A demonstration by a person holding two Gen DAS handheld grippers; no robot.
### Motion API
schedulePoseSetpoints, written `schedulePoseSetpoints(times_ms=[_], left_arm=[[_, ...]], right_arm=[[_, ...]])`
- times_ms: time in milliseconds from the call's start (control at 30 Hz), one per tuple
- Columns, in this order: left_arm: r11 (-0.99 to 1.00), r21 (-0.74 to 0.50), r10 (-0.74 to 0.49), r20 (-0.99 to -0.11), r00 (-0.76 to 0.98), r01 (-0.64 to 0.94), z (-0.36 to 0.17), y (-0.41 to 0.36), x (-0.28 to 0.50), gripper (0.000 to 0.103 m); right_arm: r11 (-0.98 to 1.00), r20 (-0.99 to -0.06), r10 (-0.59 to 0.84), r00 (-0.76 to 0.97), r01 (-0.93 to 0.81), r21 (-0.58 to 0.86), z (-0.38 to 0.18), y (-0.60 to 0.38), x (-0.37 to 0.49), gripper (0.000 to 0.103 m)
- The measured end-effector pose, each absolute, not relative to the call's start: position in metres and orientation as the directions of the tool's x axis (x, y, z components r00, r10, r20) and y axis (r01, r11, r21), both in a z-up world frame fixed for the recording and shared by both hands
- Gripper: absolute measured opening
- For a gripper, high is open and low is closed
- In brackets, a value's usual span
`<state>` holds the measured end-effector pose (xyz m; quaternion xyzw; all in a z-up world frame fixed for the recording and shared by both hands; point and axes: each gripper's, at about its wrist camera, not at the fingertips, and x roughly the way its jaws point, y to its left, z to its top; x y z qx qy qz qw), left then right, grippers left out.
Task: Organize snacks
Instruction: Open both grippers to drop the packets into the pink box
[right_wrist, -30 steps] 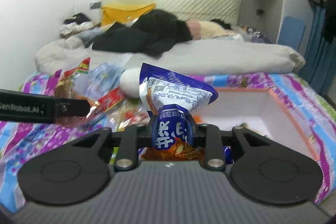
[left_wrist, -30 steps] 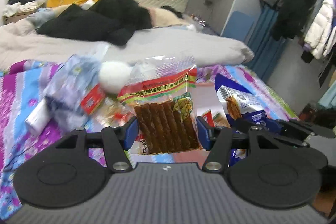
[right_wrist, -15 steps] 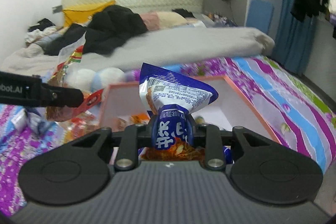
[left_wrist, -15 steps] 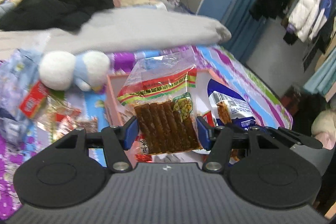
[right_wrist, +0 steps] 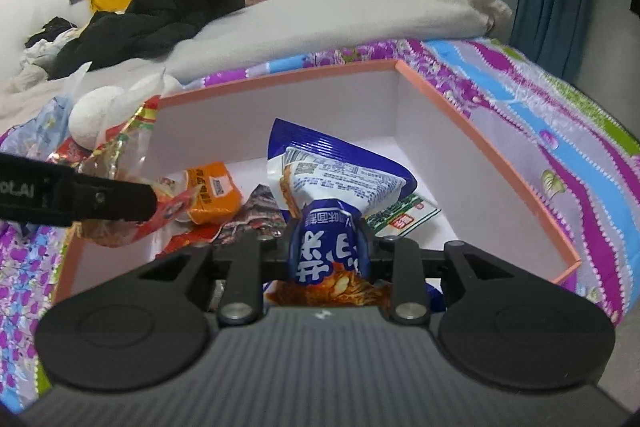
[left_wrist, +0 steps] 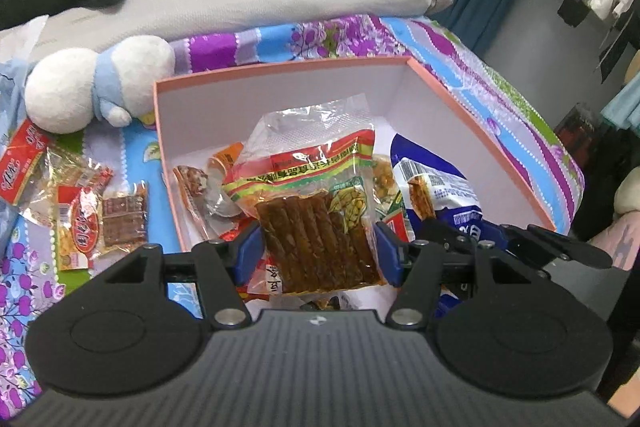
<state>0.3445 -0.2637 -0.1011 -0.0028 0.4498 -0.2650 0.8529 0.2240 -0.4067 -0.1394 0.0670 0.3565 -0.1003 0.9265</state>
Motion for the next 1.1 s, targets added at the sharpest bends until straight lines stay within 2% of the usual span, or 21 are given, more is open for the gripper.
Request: schedulePoseSetpoints(times_ms=[33,100,167,200,600,1100], left_arm=[[0.861,-0.244,-0.453,-0.767,0.455,0.445,-0.103,-0.265,0.346,0.068],[0.863,-0.248,-0.452,-0.769,0.453,0.441,-0.106,-0.267,0.347,0.081],[0.87,-0.234,-0.438,-0.773,0.46,0.434,-0.106,-0.267,0.347,0.082],[0.87,-0.233,-0.438,-0.769,0.465,0.435,-0.104,-0.266,0.347,0.082],[0.859,-0.218,-0.477,-0.67,0.569,0.463,-0.046,-0.24,0.322,0.082],[0.874,-0.215,-0.48,-0.514,0.711,0.435,0.044,-0.144,0.267,0.082]], right_arm=[[0.97,-0.68,-0.137,0.721,0.237,0.056,-0.141,-0.409,0.225,0.035],[0.968,-0.685,-0.117,0.719,0.237,0.083,-0.142,-0.414,0.227,0.043],[0.966,-0.679,-0.106,0.727,0.236,0.102,-0.141,-0.416,0.224,0.055],[0.966,-0.676,-0.112,0.728,0.24,0.098,-0.14,-0.418,0.224,0.057],[0.966,-0.577,-0.128,0.807,0.232,0.11,-0.089,-0.41,0.203,0.057],[0.984,-0.453,-0.075,0.888,0.14,0.113,-0.01,-0.349,0.169,0.057]])
